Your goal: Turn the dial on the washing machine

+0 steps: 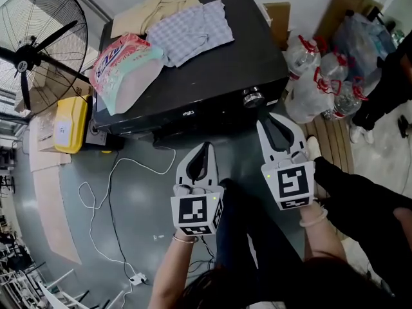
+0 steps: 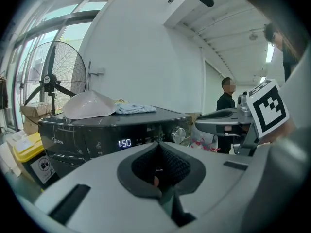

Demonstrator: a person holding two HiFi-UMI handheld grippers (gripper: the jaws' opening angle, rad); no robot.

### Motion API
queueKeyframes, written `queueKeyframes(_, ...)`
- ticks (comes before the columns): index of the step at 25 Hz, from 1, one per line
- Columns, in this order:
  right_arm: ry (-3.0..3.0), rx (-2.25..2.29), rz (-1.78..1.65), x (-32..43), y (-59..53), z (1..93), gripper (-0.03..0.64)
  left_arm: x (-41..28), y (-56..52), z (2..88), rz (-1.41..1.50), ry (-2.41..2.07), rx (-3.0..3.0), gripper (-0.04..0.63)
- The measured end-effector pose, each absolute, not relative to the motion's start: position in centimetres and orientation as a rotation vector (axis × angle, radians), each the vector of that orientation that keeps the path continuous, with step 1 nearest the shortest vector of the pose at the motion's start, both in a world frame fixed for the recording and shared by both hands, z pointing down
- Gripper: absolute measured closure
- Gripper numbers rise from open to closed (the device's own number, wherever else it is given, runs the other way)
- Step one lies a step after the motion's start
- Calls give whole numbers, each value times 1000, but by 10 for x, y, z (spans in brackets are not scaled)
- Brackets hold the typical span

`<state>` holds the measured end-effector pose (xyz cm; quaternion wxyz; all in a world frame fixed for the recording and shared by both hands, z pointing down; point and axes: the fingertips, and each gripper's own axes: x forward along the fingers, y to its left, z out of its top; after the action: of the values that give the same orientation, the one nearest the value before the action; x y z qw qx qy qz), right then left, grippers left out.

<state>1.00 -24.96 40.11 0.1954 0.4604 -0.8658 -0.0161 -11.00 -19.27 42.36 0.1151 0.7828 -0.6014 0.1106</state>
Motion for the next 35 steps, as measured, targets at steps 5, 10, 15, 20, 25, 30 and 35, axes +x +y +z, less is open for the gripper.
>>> queueKeyframes(5, -2407, 1311, -12, 6, -265, 425, 478, -120, -206, 443, 319, -1769, 2280, 581)
queueKeyframes(10, -2375, 1319, -37, 3, -283, 443, 397, -124, -215, 460, 317, -1767, 2272, 581)
queueKeyframes(15, -2344, 1310, -56, 3, -296, 462, 357, -125, -216, 478, 317, -1762, 2259, 581)
queueKeyframes(20, -2316, 1294, -57, 2, -302, 479, 339, -124, -219, 495, 300, -1763, 2234, 581)
queueKeyframes(25, -2266, 1316, -112, 2, -311, 486, 336, -124, -224, 504, 283, -1769, 2217, 581)
queueKeyframes(30, -2241, 1345, -167, 0, -315, 485, 336, -124, -224, 510, 269, -1779, 2197, 581)
queueKeyframes(35, -2264, 1375, -92, 1, -315, 486, 331, -120, -222, 517, 268, -1777, 2186, 581)
